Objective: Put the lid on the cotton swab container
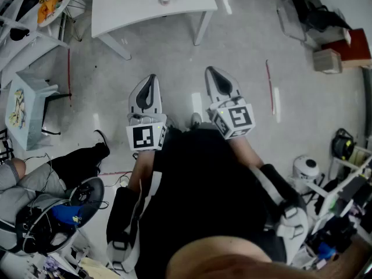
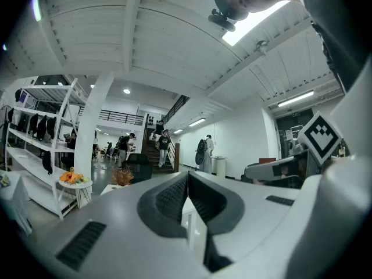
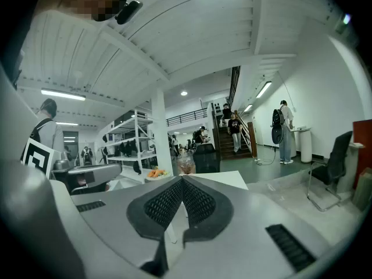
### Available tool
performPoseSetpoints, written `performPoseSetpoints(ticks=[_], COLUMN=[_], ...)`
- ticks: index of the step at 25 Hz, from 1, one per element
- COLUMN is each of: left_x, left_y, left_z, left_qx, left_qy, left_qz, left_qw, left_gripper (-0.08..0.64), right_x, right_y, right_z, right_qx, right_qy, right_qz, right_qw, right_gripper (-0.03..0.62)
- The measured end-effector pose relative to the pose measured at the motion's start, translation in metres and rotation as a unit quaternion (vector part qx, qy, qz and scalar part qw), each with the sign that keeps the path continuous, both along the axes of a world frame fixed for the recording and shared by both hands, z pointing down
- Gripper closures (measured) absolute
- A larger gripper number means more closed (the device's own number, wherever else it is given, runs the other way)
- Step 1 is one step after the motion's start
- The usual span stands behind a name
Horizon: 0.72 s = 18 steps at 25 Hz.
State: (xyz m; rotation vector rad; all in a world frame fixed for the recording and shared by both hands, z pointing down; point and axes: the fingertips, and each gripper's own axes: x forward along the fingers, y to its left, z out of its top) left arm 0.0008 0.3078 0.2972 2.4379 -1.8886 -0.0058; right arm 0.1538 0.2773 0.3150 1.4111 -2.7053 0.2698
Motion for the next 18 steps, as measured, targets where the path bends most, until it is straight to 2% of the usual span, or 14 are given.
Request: performPoseSetpoints(ticks=[13, 18], left_x=[-0.008, -0.010], left_y=[0.003, 0.002], left_z=[0.003, -0.003], left_qx=[0.003, 0.009], left_qy=[-0.003, 0.007], left_qz=[0.002, 0.005], left_qw=[1.0000, 0.9999], left_gripper=[0.554, 0.554], right_x=[-0.009, -0.012], right_y=[0.003, 0.006], right_z=[0.000, -0.012], right_qx=[0.006, 0.031], right_qy=[0.000, -0.007], right_qz=[-0.001, 0.010], right_qw=[1.000, 0.999], right_gripper=[0.586, 0.586])
